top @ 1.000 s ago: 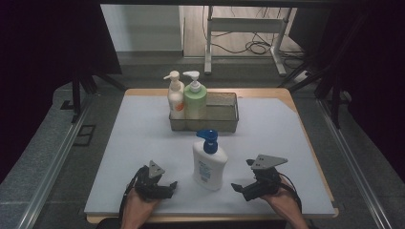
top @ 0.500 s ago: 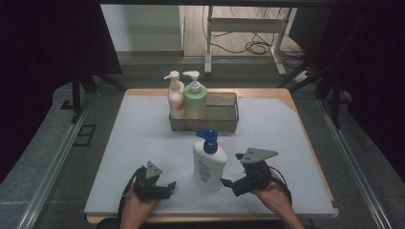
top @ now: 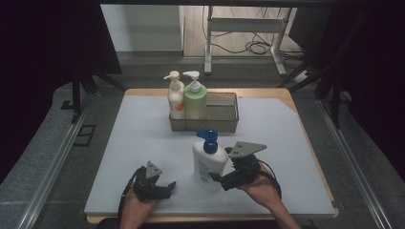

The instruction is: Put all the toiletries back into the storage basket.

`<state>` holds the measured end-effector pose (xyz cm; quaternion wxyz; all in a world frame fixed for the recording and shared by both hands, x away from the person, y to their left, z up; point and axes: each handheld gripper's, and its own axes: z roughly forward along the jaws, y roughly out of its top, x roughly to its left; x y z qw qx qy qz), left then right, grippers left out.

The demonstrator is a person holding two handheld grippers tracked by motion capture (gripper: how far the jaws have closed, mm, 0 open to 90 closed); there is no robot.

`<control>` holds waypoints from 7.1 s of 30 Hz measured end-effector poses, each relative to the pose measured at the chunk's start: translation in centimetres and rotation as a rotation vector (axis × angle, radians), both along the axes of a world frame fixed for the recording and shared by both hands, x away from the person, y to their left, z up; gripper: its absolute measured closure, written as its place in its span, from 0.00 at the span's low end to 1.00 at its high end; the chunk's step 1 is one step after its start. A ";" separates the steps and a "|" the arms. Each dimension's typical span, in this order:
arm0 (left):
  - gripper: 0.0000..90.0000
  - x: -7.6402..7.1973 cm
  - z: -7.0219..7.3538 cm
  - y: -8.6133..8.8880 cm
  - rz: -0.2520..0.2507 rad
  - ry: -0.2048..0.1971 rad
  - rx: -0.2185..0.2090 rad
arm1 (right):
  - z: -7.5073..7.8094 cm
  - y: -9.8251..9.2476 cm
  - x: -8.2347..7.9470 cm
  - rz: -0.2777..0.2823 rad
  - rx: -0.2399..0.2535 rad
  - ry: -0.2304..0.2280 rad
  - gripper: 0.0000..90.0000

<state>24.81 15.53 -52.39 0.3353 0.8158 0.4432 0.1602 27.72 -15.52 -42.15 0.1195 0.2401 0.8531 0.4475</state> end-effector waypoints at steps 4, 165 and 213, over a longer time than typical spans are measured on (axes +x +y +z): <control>0.13 0.0 0.0 0.0 0.000 0.001 0.000 | 0.2 0.4 0.2 -0.002 0.001 -0.010 0.03; 0.13 0.0 0.0 0.0 0.000 -0.001 0.001 | 7.8 2.0 20.2 -0.463 0.003 -0.137 0.42; 0.13 0.0 0.0 0.1 -0.005 0.004 0.009 | 1.4 2.1 21.5 -0.465 -0.049 0.008 0.42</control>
